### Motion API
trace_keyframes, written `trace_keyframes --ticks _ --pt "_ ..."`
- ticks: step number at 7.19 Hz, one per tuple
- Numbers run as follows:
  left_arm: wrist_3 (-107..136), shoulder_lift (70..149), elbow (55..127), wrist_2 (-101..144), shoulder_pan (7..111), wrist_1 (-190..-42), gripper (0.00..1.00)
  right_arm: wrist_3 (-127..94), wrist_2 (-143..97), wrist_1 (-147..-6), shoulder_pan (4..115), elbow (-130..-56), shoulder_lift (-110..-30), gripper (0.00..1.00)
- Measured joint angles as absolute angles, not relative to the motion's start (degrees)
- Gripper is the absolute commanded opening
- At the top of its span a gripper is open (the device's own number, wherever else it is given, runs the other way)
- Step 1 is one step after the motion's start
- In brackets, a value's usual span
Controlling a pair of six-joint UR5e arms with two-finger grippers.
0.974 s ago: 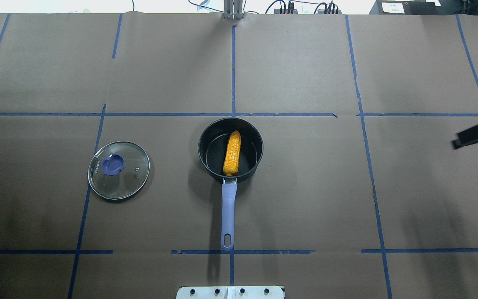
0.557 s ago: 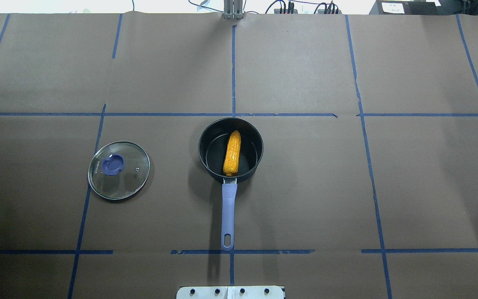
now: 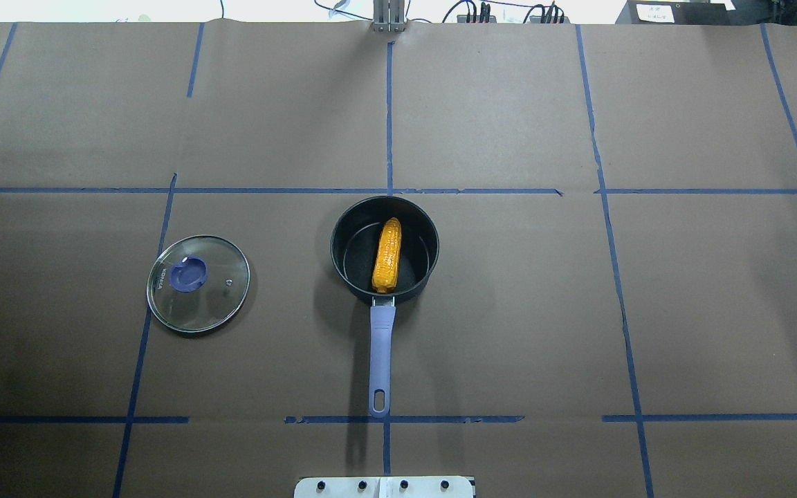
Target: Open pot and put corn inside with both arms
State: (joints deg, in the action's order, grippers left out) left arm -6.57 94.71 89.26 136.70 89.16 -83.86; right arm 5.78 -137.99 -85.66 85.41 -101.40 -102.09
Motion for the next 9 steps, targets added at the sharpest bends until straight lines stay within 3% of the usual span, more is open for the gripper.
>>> trace_keyframes --ticks 9 --pt "-5.72 94.77 93.53 137.27 87.40 -83.36 1.00 10.48 -137.01 -96.42 85.43 -106.17 -100.04 1.00"
